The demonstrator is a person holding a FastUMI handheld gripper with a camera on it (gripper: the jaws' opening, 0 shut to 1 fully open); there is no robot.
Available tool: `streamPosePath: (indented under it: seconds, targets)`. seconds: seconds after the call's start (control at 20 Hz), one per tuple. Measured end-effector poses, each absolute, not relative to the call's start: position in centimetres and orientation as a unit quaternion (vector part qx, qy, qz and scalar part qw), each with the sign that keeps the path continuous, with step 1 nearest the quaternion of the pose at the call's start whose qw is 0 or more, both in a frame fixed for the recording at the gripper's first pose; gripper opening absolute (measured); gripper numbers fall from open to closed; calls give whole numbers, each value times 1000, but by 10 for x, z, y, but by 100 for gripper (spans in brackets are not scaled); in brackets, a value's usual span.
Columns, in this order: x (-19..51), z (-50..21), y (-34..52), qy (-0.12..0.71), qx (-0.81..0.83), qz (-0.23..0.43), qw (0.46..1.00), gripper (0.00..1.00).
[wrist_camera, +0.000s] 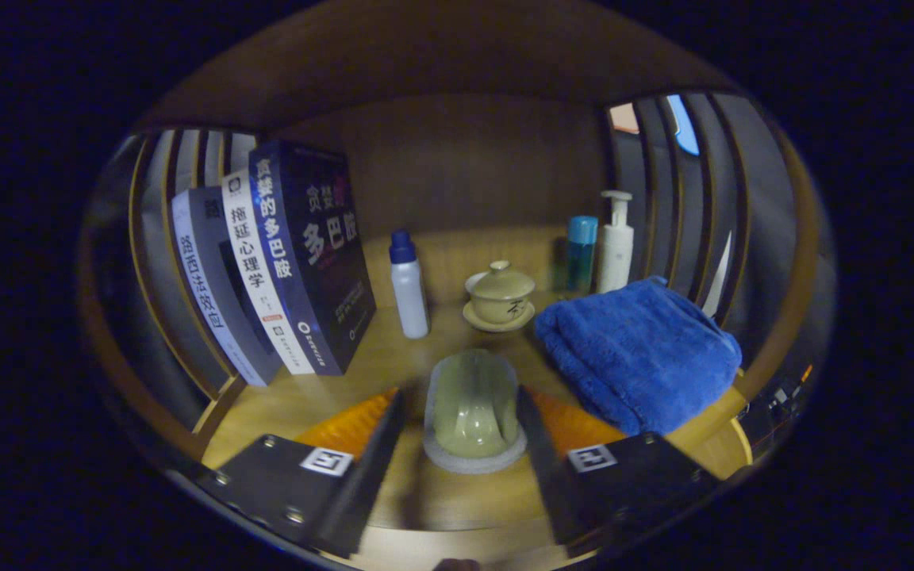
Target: Pull open the drawer, take out the items inside it, and place them on the countertop above the cabinet.
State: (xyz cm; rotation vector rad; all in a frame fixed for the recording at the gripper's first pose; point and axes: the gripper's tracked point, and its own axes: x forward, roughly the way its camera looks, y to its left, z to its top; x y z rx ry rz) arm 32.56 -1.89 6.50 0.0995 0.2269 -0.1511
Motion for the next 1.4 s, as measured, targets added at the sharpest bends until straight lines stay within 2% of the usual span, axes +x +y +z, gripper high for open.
streamPosePath:
  seconds: [0.05,0.45,0.8,1.15,1.4]
  targets:
    - [316,73,-18,102,54,-71,991,100]
    - [215,135,-15,15,59,-59,996,100]
    - [111,156,-6,-40,38,-50,997,100]
    - [20,125,-14,-55,27,-63,996,100]
    - [-14,74,-9,-39,11,-53,998,100]
